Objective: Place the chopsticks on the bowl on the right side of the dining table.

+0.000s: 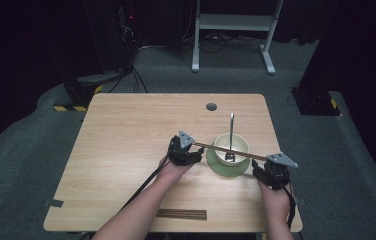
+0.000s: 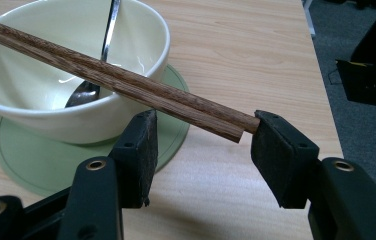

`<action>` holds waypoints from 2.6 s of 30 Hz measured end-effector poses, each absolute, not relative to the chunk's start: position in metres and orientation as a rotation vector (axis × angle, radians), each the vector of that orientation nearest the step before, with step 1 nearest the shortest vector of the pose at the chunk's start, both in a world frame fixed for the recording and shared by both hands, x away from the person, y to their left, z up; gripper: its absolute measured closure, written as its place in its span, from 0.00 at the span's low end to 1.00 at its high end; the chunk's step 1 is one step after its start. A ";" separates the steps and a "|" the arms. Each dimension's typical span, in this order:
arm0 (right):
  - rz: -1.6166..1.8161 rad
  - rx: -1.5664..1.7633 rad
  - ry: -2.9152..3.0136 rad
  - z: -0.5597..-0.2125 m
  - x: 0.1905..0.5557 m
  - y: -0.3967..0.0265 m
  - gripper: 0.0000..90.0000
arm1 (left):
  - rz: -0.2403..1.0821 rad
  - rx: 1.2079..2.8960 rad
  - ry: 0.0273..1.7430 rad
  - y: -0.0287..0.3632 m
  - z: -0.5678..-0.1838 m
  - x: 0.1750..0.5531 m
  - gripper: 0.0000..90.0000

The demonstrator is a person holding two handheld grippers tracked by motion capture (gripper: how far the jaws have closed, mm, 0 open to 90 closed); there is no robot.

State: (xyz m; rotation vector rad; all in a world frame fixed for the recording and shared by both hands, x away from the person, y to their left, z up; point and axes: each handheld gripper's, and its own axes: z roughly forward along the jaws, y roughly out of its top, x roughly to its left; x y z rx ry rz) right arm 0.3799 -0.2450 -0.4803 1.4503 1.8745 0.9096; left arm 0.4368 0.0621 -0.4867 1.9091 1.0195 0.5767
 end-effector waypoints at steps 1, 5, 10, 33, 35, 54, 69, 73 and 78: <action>0.908 1.446 1.876 -0.480 0.381 -0.245 0.49 | 0.575 1.912 1.021 0.063 -0.487 0.436 0.40; 0.908 1.438 1.871 -0.481 0.389 -0.245 0.49 | 0.579 1.911 1.019 0.065 -0.490 0.431 0.40; 0.930 1.429 1.873 -0.479 0.396 -0.246 0.48 | 0.591 1.907 1.032 0.067 -0.490 0.429 0.40; 0.972 1.403 1.880 -0.478 0.392 -0.254 0.48 | 0.633 1.822 1.108 0.061 -0.487 0.417 0.51; 0.985 1.387 1.888 -0.478 0.393 -0.253 0.48 | 0.630 1.823 1.107 0.061 -0.488 0.417 0.51; 0.967 1.360 1.902 -0.478 0.396 -0.247 0.48 | 0.626 1.834 1.082 0.057 -0.493 0.409 0.51; 0.964 1.392 1.881 -0.478 0.391 -0.253 0.61 | 0.646 1.813 1.105 0.067 -0.490 0.407 0.53; 0.954 1.404 1.865 -0.478 0.389 -0.254 0.66 | 0.651 1.812 1.124 0.070 -0.492 0.406 0.62; 0.950 1.402 1.857 -0.479 0.387 -0.252 0.69 | 0.657 1.802 1.118 0.072 -0.493 0.403 0.74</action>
